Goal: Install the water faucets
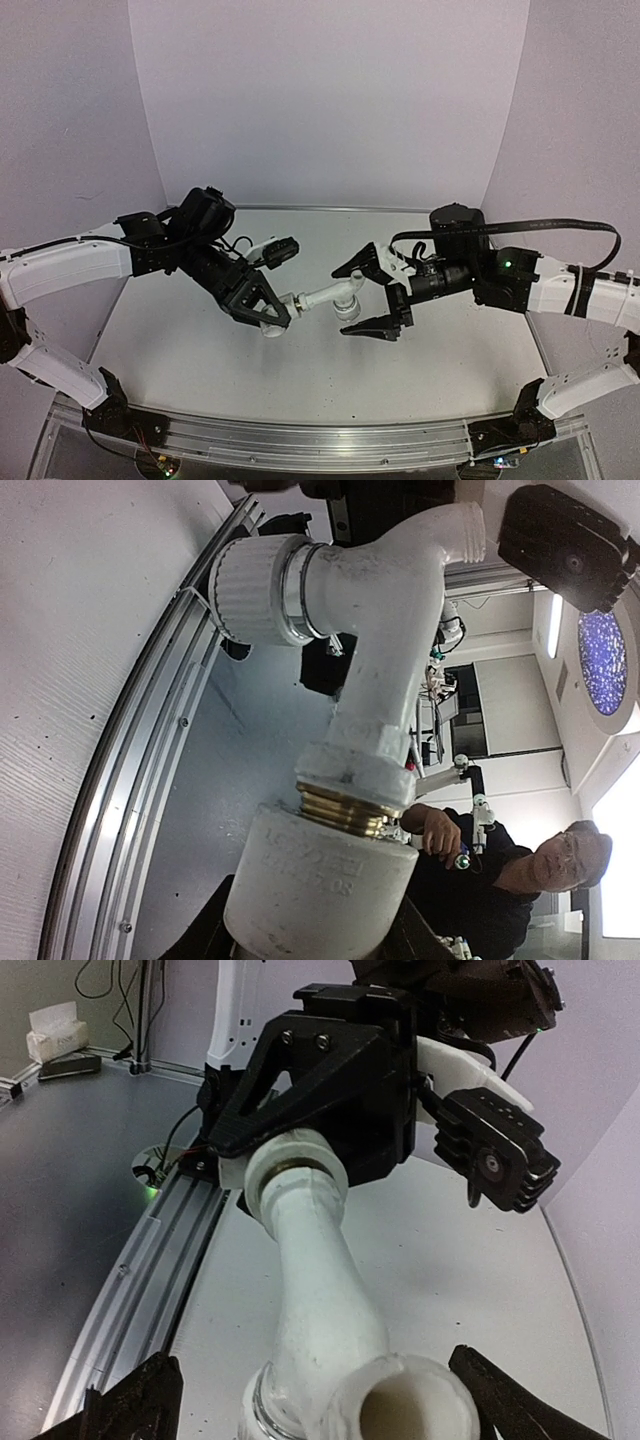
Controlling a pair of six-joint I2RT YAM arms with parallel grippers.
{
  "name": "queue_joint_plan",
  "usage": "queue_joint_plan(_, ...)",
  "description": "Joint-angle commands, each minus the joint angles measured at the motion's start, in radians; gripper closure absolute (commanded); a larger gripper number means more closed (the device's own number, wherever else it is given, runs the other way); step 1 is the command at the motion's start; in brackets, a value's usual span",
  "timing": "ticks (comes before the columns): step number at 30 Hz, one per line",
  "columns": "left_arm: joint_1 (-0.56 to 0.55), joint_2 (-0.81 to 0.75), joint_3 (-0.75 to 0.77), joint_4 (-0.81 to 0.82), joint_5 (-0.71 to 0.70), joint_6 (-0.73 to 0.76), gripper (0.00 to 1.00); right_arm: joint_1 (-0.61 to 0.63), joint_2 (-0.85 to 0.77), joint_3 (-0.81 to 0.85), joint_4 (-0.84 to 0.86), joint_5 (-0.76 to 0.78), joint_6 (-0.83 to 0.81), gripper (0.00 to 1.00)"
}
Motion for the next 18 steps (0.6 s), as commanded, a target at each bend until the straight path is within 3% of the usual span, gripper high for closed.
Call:
queue_joint_plan(1, 0.001, -0.022, 0.013, 0.014, -0.015, 0.045, 1.00, 0.004, 0.022, 0.059, 0.030, -0.140, 0.094, 0.08)
queue_joint_plan(5, 0.002, -0.010, 0.032, -0.011, -0.025, 0.070, 1.00, 0.004, 0.061, 0.081, 0.051, -0.153, 0.153, 0.15)
queue_joint_plan(18, 0.002, 0.002, 0.102, -0.083, -0.142, 0.199, 1.00, 0.004, 0.112, 0.100, 0.060, -0.126, 0.247, 0.59)
